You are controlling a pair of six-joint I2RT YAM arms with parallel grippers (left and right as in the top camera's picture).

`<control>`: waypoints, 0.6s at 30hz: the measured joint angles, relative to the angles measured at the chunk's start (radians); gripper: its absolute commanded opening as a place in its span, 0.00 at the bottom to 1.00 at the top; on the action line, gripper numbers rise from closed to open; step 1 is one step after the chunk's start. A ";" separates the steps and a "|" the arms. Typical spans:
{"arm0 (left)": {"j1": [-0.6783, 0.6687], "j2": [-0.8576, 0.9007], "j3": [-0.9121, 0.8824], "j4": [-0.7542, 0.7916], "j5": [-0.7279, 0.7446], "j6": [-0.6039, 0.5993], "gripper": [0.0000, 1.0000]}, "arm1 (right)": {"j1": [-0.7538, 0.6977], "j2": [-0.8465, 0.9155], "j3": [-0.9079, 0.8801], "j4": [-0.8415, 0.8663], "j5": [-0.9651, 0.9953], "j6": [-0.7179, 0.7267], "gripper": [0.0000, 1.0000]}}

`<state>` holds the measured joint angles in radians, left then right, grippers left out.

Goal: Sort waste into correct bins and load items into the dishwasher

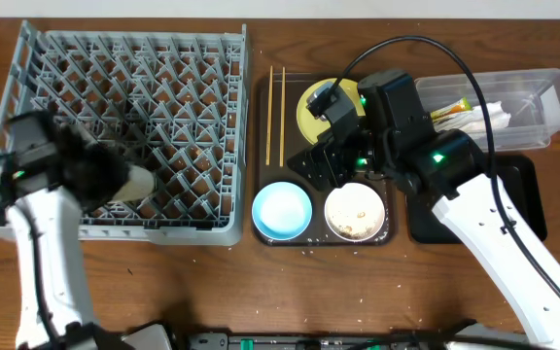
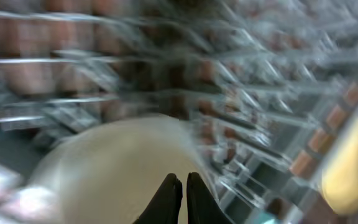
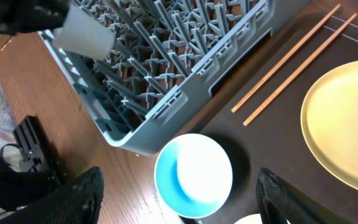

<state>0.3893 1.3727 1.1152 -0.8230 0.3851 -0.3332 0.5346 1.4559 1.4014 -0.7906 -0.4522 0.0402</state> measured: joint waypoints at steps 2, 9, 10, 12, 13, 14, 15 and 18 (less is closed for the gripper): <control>-0.097 0.032 0.000 0.009 0.056 0.020 0.08 | 0.002 0.000 0.000 0.000 0.000 0.000 0.75; -0.225 0.021 0.000 0.009 0.106 0.046 0.24 | 0.002 0.000 0.000 -0.002 0.000 0.000 0.75; -0.225 -0.006 0.003 0.000 0.106 0.045 0.25 | 0.002 0.000 0.000 -0.002 0.000 0.000 0.75; -0.223 -0.054 0.008 -0.010 0.093 0.045 0.28 | 0.002 0.000 0.000 -0.002 0.000 0.000 0.75; -0.223 -0.084 0.011 -0.018 0.075 0.046 0.30 | 0.002 0.000 0.000 -0.002 0.000 0.000 0.75; -0.223 -0.123 0.016 -0.029 0.047 0.047 0.36 | 0.002 0.000 0.000 -0.002 0.000 0.000 0.75; -0.223 -0.162 0.024 -0.044 0.004 0.044 0.37 | 0.002 0.000 0.000 -0.003 0.000 0.000 0.75; -0.219 -0.206 0.034 -0.086 -0.136 0.023 0.25 | 0.002 0.000 0.000 -0.005 0.001 0.000 0.72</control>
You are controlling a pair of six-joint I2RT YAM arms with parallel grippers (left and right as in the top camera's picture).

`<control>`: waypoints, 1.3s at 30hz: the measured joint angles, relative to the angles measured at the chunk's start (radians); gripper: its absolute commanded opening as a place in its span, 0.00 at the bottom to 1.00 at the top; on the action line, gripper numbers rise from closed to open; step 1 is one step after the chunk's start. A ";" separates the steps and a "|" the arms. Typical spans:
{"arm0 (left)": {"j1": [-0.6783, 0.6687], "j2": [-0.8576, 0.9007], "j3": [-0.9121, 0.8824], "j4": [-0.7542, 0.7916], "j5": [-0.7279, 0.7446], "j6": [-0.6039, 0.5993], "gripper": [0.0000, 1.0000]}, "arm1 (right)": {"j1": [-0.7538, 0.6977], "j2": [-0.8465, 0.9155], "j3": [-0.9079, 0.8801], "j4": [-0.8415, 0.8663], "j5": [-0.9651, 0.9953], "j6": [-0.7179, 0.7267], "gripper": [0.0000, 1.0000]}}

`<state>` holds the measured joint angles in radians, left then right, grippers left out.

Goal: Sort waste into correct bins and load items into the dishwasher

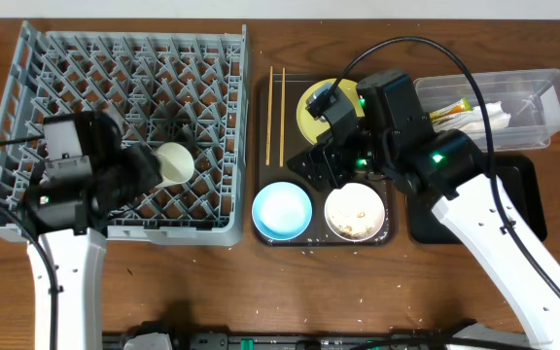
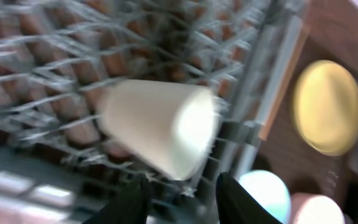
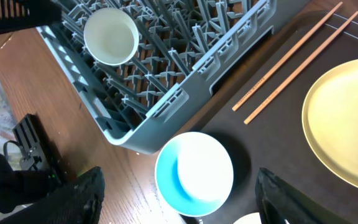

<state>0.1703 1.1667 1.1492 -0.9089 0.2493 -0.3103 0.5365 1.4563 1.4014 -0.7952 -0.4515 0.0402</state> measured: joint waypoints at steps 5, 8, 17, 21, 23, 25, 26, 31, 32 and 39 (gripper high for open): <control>0.026 0.086 0.000 0.039 -0.090 -0.037 0.08 | 0.001 0.000 0.000 0.007 -0.001 0.000 0.64; 0.027 0.166 0.000 0.051 -0.063 -0.039 0.09 | 0.001 0.002 0.000 0.016 0.000 0.003 0.62; -0.029 0.200 0.000 0.081 0.087 0.015 0.09 | 0.031 0.032 0.000 0.075 0.000 0.008 0.63; -0.066 0.200 0.000 0.066 0.115 0.036 0.14 | 0.042 0.059 0.000 0.104 0.000 0.008 0.63; -0.059 0.194 0.000 0.065 0.116 0.042 0.17 | 0.055 0.080 0.000 0.108 0.000 0.008 0.63; -0.047 0.179 0.000 0.074 0.116 0.044 0.17 | 0.064 0.093 0.000 0.110 0.000 0.008 0.63; -0.043 0.165 0.000 0.087 0.116 0.046 0.23 | 0.065 0.097 0.000 0.114 -0.001 0.008 0.63; -0.041 0.098 0.000 0.186 0.107 0.066 0.29 | 0.064 0.099 0.000 0.145 0.000 0.008 0.63; -0.041 0.092 0.000 0.222 0.092 0.075 0.29 | 0.064 0.099 0.000 0.146 0.000 0.008 0.63; -0.041 0.190 0.002 0.305 0.024 0.104 0.20 | 0.064 0.100 0.000 0.139 0.000 0.008 0.63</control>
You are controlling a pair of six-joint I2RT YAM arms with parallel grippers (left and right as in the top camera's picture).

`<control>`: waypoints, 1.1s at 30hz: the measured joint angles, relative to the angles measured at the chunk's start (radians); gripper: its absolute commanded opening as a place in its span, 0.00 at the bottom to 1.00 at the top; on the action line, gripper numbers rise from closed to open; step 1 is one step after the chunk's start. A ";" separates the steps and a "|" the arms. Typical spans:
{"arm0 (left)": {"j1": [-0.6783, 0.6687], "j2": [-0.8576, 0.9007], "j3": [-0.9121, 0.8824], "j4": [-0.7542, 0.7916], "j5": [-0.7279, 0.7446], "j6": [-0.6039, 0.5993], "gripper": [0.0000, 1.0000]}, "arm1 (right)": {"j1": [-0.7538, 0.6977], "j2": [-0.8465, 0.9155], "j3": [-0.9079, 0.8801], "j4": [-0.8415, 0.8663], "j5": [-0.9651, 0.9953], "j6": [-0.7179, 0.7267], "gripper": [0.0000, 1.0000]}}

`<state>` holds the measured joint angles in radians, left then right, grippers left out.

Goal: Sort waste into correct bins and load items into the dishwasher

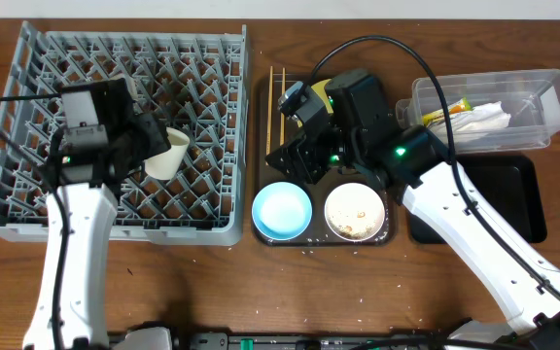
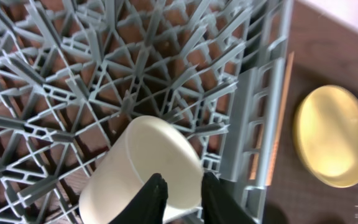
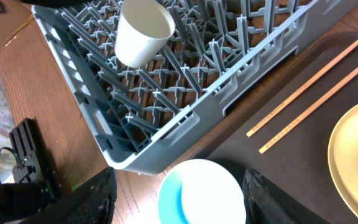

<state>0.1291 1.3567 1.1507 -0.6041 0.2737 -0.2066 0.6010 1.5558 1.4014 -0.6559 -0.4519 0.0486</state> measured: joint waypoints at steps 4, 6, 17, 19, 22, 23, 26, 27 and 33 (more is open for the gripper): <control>0.000 0.048 0.000 -0.021 -0.006 0.002 0.19 | 0.000 0.000 0.000 -0.016 0.000 0.000 0.63; 0.000 0.046 0.000 -0.026 -0.009 0.002 0.15 | 0.000 0.000 0.000 -0.020 0.000 0.000 0.63; 0.000 0.029 0.005 -0.282 -0.023 0.001 0.17 | 0.001 0.001 0.000 0.002 0.000 0.000 0.66; 0.000 0.003 0.005 -0.278 -0.014 0.002 0.26 | 0.015 0.006 0.000 0.042 -0.002 0.002 0.66; 0.000 -0.070 0.005 -0.274 -0.001 0.000 0.42 | 0.063 0.036 0.000 0.113 -0.006 0.024 0.71; 0.000 -0.098 0.005 -0.274 0.002 -0.003 0.43 | 0.081 0.051 0.000 0.143 -0.009 0.036 0.72; 0.000 -0.197 0.005 -0.275 0.009 -0.005 0.49 | 0.129 0.132 -0.002 0.296 -0.010 0.076 0.73; 0.000 -0.220 0.005 -0.277 0.010 -0.006 0.50 | 0.136 0.148 -0.002 0.334 -0.013 0.081 0.73; 0.000 -0.377 0.005 -0.310 0.008 -0.025 0.53 | 0.197 0.337 0.000 0.588 -0.016 0.105 0.70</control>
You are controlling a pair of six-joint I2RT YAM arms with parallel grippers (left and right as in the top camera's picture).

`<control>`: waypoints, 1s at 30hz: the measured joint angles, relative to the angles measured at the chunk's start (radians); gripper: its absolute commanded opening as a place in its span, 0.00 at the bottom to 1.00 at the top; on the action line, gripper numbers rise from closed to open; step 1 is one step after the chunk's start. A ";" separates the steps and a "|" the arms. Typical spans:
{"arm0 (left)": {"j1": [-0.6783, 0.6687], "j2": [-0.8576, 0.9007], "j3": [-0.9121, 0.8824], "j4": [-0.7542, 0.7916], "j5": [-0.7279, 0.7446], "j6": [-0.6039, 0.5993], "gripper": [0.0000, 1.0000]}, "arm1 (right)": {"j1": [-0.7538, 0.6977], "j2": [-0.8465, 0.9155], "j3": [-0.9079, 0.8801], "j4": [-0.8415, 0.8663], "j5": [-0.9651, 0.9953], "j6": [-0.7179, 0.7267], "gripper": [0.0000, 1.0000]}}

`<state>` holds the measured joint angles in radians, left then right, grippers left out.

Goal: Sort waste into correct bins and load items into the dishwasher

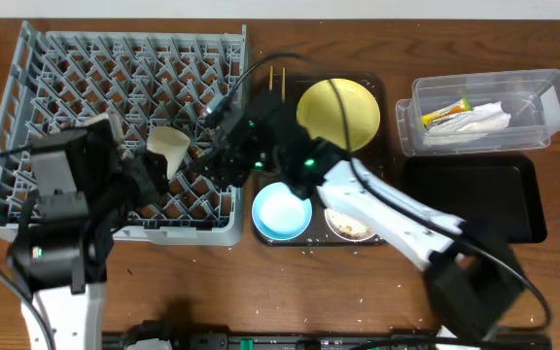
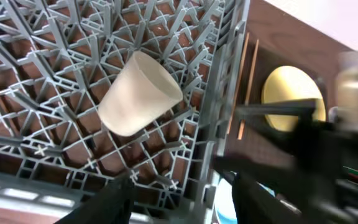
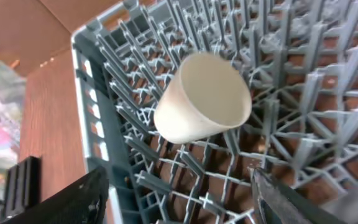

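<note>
A cream paper cup [image 1: 168, 151] lies tilted on the tines of the grey dish rack [image 1: 27, 58], near its right side. The left wrist view shows the cup [image 2: 138, 93] ahead of my open left gripper [image 2: 182, 202], apart from it. Seen from overhead, the left gripper [image 1: 144, 182] sits just in front of the cup. My right gripper [image 1: 212, 156] reaches over the rack's right edge and stands open below the cup [image 3: 204, 99] in the right wrist view [image 3: 179, 205], with nothing between its fingers.
A dark tray [image 1: 261, 97] holds a yellow plate [image 1: 338, 114], a blue bowl [image 1: 281, 209], a beige bowl with residue [image 1: 350, 226] and chopsticks [image 1: 271, 76]. A clear bin [image 1: 533, 83] with wrappers stands at the right, a black tray [image 1: 484, 194] in front of it.
My left gripper has opened, let go of the cup and drawn back toward the rack's front. The right gripper has moved left from the tray to over the rack beside the cup.
The left gripper was shut on the cup at the rack's left front. Then the cup lay at its parted fingertips mid-rack, then it gripped the cup's wall farther right. Now the cup rests free in the rack and the right arm has come over from the tray.
</note>
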<state>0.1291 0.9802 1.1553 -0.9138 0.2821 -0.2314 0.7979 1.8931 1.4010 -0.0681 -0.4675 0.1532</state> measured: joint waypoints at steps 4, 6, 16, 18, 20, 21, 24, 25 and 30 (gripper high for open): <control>0.000 -0.032 0.000 -0.050 -0.009 -0.001 0.53 | 0.007 0.072 -0.001 0.106 0.020 -0.008 0.74; 0.000 -0.047 0.000 -0.063 -0.019 -0.001 0.53 | 0.007 0.097 -0.001 0.141 0.024 -0.043 0.76; 0.000 -0.050 0.000 -0.071 -0.023 -0.001 0.54 | 0.007 0.105 -0.001 0.328 0.031 -0.296 0.89; 0.000 -0.050 0.000 -0.070 -0.023 -0.002 0.54 | 0.007 0.119 -0.001 0.370 0.031 -0.343 0.89; 0.000 -0.050 0.000 -0.069 -0.023 -0.004 0.54 | 0.007 0.159 -0.001 0.416 0.024 -0.373 0.88; 0.000 -0.050 0.000 -0.065 -0.023 -0.005 0.54 | 0.007 0.185 -0.001 0.427 0.020 -0.385 0.87; 0.000 -0.050 0.000 -0.050 -0.024 -0.012 0.54 | 0.007 0.249 -0.002 0.480 -0.019 -0.398 0.80; 0.000 -0.050 0.000 -0.048 -0.024 -0.016 0.54 | 0.007 0.270 -0.002 0.483 -0.039 -0.403 0.77; 0.000 -0.050 0.000 -0.048 -0.024 -0.027 0.55 | 0.007 0.288 -0.002 0.468 -0.144 -0.381 0.57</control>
<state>0.1291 0.9302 1.1553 -0.9615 0.2581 -0.2584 0.8047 2.1815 1.3994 0.4004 -0.6113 -0.2283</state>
